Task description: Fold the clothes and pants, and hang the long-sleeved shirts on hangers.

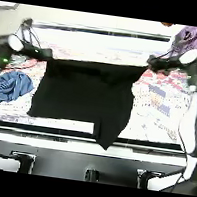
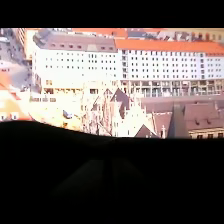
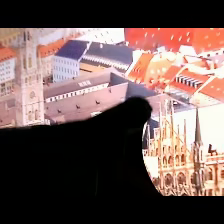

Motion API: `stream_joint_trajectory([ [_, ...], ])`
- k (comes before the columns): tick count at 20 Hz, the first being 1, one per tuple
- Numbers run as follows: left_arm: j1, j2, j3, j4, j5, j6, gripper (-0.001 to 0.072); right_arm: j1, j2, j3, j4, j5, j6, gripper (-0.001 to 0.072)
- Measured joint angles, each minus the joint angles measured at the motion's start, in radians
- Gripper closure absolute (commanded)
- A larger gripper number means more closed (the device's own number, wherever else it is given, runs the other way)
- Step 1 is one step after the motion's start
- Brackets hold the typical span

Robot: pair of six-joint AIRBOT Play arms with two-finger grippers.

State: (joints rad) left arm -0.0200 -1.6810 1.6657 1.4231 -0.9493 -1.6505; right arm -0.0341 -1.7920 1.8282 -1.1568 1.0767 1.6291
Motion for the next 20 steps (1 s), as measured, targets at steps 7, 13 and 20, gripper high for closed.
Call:
stream_joint_trajectory([
  [7,0.010,-0.110,0.023,-0.040,-0.026,-0.033,-0.0003,0.076,-0.150,-0.003,0.032,-0.014,0.033,0.0349],
  [13,0.122,-0.004,0.085,-0.038,-0.243,-0.031,-0.0002,-0.035,-0.037,-0.008,0.050,0.170,-0.063,0.0264],
  [20,0.350,0.314,-0.260,-0.017,-0.410,-0.003,0.0000,-0.330,0.273,-0.524,0.271,0.292,-0.281,0.0264],
])
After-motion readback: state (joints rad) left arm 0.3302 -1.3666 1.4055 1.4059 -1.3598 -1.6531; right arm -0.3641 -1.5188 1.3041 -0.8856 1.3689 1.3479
